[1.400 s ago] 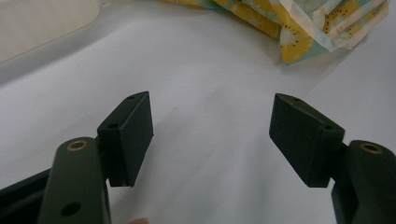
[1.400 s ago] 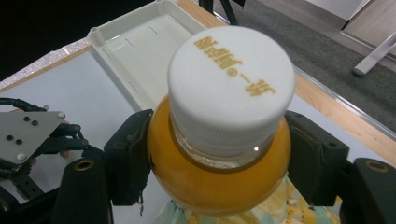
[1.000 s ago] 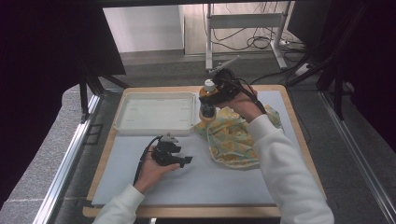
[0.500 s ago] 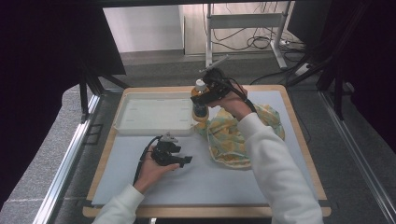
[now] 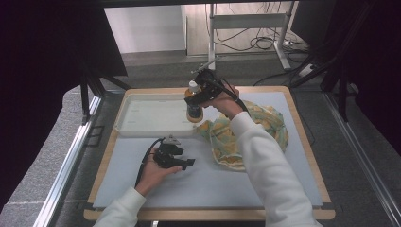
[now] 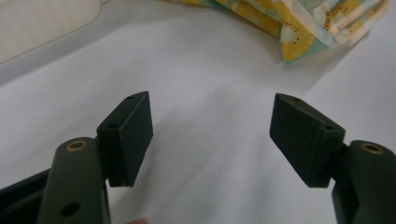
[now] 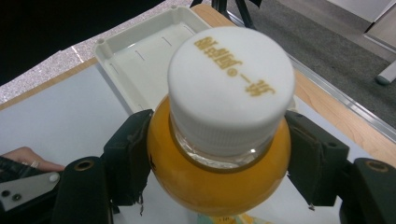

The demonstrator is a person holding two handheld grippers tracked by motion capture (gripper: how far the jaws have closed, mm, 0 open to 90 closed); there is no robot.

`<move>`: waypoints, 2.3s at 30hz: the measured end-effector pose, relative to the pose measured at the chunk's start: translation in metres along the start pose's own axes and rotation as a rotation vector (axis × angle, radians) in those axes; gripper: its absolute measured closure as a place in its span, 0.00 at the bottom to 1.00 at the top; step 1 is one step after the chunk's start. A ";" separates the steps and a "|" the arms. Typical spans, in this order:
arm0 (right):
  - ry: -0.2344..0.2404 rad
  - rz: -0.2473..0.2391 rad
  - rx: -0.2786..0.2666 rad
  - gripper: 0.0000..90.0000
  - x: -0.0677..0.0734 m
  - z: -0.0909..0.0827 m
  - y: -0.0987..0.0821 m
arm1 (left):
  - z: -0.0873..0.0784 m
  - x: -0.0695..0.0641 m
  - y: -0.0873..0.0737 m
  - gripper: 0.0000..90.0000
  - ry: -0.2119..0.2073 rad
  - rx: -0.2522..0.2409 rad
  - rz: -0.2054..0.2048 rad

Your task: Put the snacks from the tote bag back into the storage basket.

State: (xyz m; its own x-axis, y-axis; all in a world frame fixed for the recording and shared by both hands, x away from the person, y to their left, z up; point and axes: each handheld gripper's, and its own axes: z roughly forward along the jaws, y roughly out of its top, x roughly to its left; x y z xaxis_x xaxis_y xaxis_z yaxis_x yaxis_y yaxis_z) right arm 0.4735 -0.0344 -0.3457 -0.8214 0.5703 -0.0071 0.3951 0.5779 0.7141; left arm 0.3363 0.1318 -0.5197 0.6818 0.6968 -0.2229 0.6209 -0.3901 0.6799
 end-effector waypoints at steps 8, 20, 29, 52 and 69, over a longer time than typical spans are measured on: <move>-0.002 0.005 0.012 0.33 0.001 0.013 0.003 | 0.000 0.001 0.000 0.34 -0.002 0.001 -0.001; 0.007 0.000 0.029 0.33 0.008 0.037 0.008 | 0.000 0.001 0.000 0.34 -0.003 0.005 0.002; -0.003 0.007 0.034 0.33 0.010 0.054 0.008 | 0.000 0.000 0.000 0.33 -0.006 -0.001 0.000; -0.030 -0.006 0.118 0.33 0.013 0.097 -0.019 | 0.000 0.001 -0.001 0.33 0.006 0.006 0.006; -0.041 0.033 0.064 0.19 0.007 0.077 -0.027 | 0.000 0.002 -0.001 0.33 0.009 0.005 0.007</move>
State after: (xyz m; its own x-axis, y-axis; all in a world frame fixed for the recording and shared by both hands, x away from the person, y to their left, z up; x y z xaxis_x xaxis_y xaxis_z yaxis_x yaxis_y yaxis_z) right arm 0.4884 -0.0014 -0.4190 -0.7904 0.6124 -0.0136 0.4486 0.5938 0.6680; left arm 0.3369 0.1334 -0.5212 0.6823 0.6998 -0.2117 0.6182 -0.3977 0.6780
